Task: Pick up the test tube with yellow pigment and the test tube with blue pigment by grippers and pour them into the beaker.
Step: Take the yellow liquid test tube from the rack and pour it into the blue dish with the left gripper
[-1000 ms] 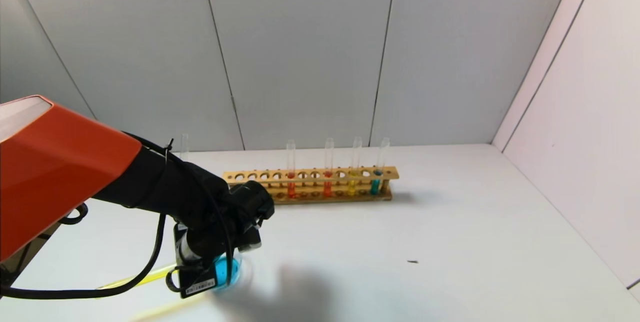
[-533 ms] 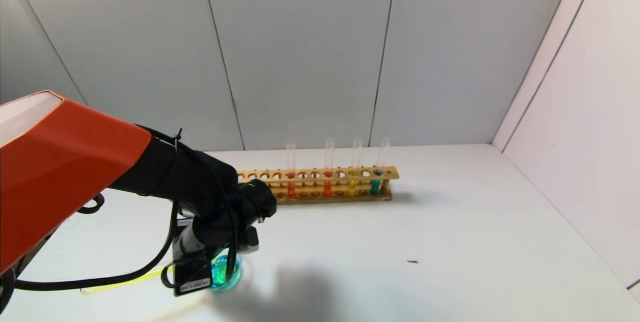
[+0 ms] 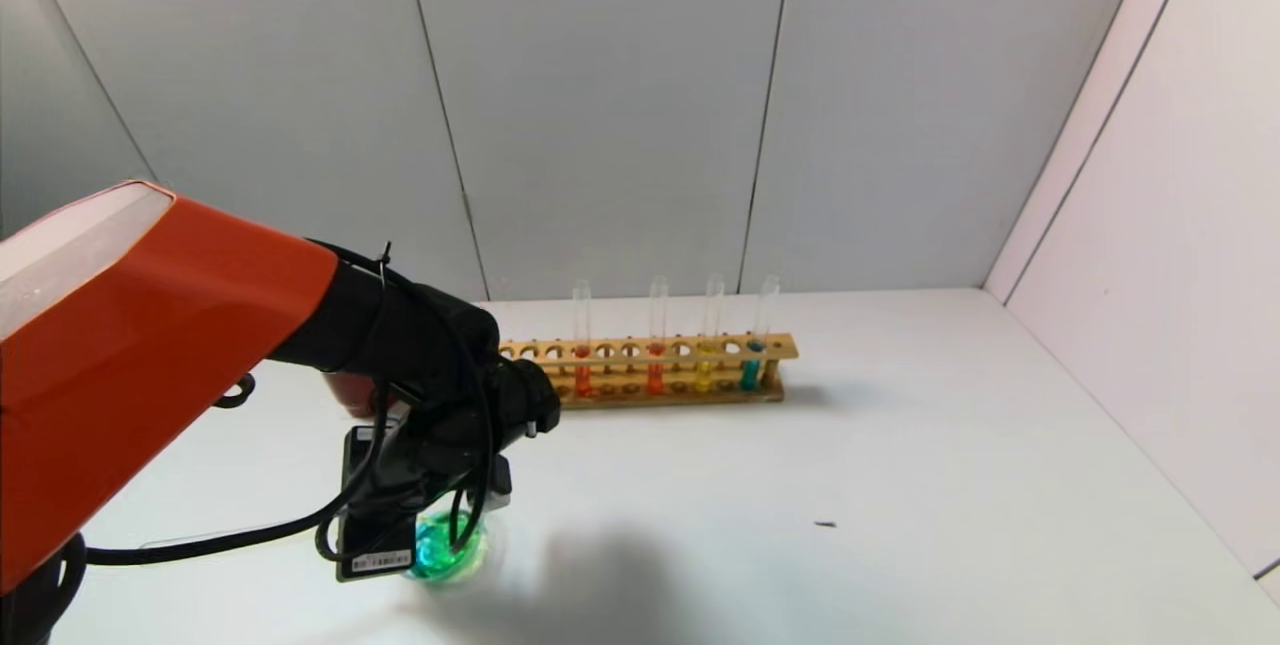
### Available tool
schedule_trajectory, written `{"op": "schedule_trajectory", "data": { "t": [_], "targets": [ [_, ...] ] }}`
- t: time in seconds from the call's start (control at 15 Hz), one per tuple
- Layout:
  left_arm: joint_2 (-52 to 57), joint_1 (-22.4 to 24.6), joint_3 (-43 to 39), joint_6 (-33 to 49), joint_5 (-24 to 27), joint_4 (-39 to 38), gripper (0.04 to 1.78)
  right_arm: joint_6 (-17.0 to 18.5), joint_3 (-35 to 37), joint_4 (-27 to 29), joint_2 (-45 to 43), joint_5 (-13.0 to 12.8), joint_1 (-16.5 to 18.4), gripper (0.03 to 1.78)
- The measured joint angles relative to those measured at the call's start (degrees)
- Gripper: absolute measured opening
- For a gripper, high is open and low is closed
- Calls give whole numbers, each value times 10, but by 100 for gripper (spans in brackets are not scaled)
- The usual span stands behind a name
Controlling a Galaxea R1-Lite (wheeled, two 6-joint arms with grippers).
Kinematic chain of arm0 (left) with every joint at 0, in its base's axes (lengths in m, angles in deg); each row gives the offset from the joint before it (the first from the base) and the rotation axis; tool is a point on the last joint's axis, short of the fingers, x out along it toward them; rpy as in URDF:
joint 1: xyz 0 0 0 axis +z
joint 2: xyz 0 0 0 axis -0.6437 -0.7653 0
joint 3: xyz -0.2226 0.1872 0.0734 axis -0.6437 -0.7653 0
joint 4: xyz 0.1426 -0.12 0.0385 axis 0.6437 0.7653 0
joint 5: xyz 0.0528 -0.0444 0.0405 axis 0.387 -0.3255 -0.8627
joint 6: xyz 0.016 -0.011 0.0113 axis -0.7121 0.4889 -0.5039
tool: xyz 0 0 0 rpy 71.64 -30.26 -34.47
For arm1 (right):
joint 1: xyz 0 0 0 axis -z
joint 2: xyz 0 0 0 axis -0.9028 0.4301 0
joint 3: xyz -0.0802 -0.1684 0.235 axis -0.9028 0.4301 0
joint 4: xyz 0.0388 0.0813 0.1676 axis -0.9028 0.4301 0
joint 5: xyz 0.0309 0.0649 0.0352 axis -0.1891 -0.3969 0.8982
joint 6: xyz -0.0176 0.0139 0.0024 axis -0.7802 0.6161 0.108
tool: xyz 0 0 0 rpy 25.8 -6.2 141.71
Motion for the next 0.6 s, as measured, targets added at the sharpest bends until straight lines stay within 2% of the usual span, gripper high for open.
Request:
{"op": "schedule_trajectory", "data": {
  "t": [0.6],
  "targets": [
    [-50,-2,105,3,-1,142,32,0,0,0,0,0,0,170]
  ]
}}
